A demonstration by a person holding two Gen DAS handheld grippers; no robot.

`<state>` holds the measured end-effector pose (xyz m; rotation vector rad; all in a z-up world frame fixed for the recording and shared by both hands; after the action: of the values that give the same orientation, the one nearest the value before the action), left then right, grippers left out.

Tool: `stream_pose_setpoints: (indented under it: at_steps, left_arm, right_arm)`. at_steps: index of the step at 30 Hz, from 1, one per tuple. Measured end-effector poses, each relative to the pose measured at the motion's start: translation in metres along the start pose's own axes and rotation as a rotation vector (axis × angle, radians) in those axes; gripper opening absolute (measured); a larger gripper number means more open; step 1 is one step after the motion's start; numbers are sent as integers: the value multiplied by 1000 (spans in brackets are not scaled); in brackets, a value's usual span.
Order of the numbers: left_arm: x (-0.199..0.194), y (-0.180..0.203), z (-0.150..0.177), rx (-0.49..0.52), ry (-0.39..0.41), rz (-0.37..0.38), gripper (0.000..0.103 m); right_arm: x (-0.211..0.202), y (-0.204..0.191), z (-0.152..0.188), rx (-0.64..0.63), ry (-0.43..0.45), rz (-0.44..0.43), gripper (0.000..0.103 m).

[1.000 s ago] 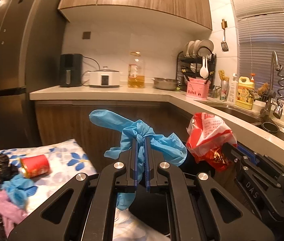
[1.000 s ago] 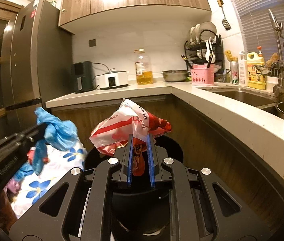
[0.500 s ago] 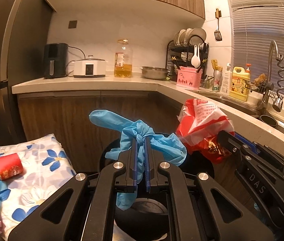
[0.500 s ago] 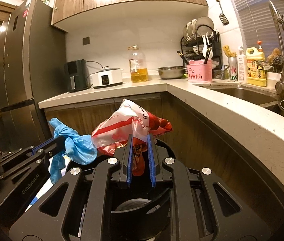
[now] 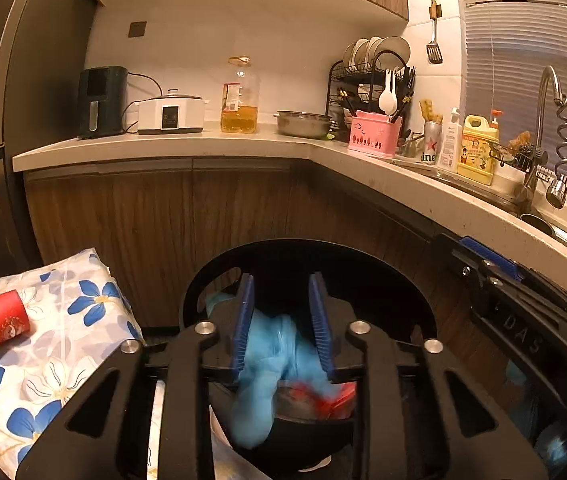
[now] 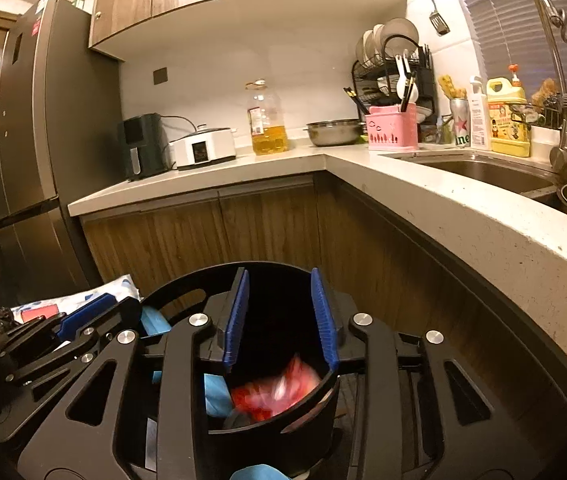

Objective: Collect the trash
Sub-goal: 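Open both grippers to drop the glove and bag into the bin, then move both open grippers back toward the trash pile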

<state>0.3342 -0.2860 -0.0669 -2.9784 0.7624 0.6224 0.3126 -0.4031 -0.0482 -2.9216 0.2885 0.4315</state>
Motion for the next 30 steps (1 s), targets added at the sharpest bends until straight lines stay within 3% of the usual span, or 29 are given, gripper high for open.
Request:
stream_pose_setpoints:
  at_steps: [4,6,14,20,23,30]
  left_arm:
    - [-3,-6,2,-19,1,-12,46]
    - [-6,-9,3,-30,8,-21,59]
    - [-39,-35,6,-75,42,-126,86]
    - [-69,-48,8,-74,59,-201,89]
    - [-87,-55,8,-94,72,-221,97]
    - [-120,-65,17,-103,81,-262,97]
  right_arm:
    - [-4,3,1,10,-1,2,42]
    - [-6,5,0,11,1,6,47]
    - [-20,-3,3,4,-2,-10,74]
    - [-36,-12,7,-12,-6,-10,87]
    - [-47,-16,9,-10,-6,-6,90]
    - [-68,-23,15,-9,-4,11,92]
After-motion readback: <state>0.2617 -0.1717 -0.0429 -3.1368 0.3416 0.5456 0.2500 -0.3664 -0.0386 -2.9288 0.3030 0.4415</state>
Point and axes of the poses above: each gripper's, at about its wrist camera, not at the fingertips, and x roughly the way its jaws point, y to its right, z to its underside, the point moved 9 cm from there along x, roughly the way its jaws point
